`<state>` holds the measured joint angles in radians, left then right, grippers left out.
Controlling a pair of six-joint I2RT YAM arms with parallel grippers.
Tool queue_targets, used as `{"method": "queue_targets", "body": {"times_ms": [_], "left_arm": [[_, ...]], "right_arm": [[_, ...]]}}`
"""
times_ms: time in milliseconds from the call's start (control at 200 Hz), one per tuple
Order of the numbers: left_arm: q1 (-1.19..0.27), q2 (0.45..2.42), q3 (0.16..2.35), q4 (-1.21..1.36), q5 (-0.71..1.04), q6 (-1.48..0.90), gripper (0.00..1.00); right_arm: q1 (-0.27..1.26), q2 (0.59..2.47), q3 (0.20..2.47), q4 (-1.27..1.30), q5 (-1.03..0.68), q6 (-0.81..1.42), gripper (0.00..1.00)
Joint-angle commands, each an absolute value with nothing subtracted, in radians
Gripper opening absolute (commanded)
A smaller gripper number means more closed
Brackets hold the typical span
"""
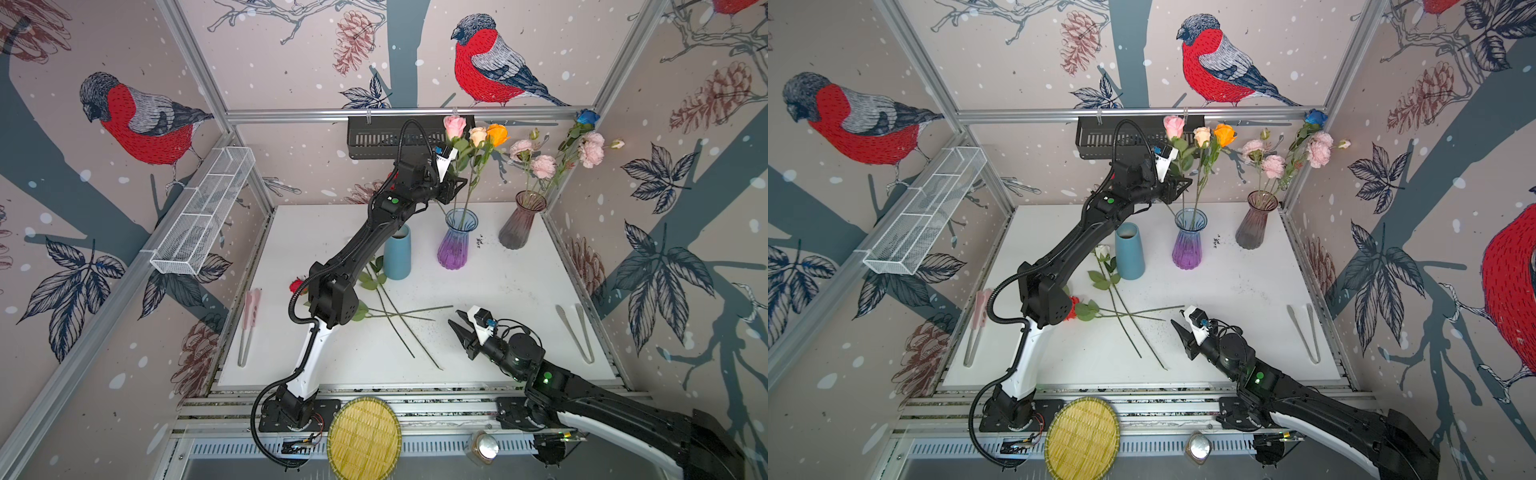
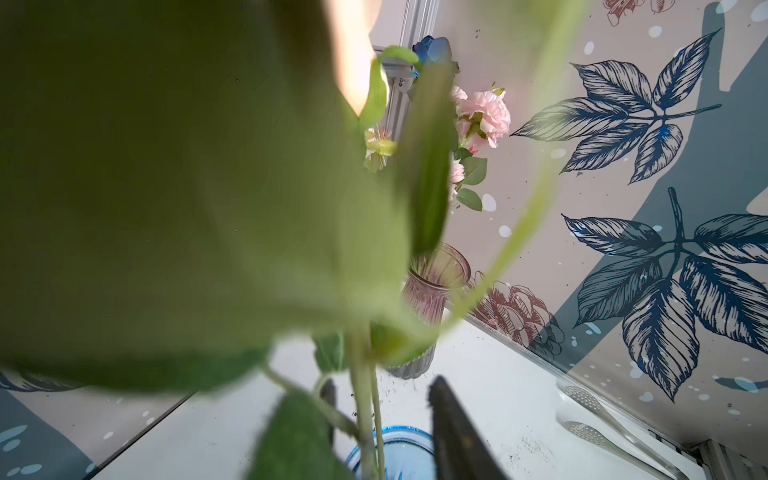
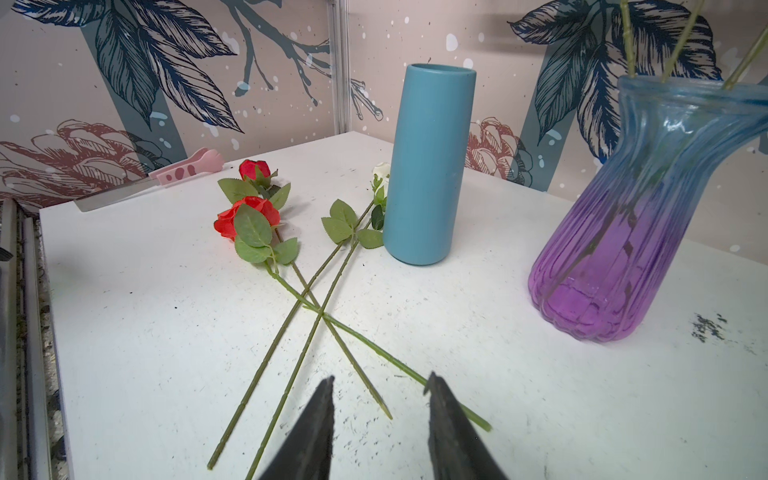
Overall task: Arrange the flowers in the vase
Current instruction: 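Lower the pink rose stem into the blue-purple vase with the left gripper, then open the left gripper and withdraw it while the right gripper reaches toward the vase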
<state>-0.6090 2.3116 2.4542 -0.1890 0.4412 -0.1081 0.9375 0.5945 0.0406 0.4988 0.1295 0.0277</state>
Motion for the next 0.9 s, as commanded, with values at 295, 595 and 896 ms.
{"method": "queue_targets", "body": {"times_ms": [295, 595, 896], "left_arm": [[-0.611, 2.201, 2.454, -0.260, 0.357, -0.100, 0.70], [-0.679, 1.829, 1.952, 0.062, 0.329, -0.104, 0.60], [-0.797, 1.263, 0.833, 0.941, 0.159, -0.108, 0.62]], "right_arm": [[0.936, 0.606, 0.041, 0.549, 0.136, 0.035, 0.39], [0.886, 0.605, 0.041, 0.537, 0.135, 0.091, 0.39], [0.551, 0.619, 0.034, 0.578, -0.119, 0.321, 0.72]]}}
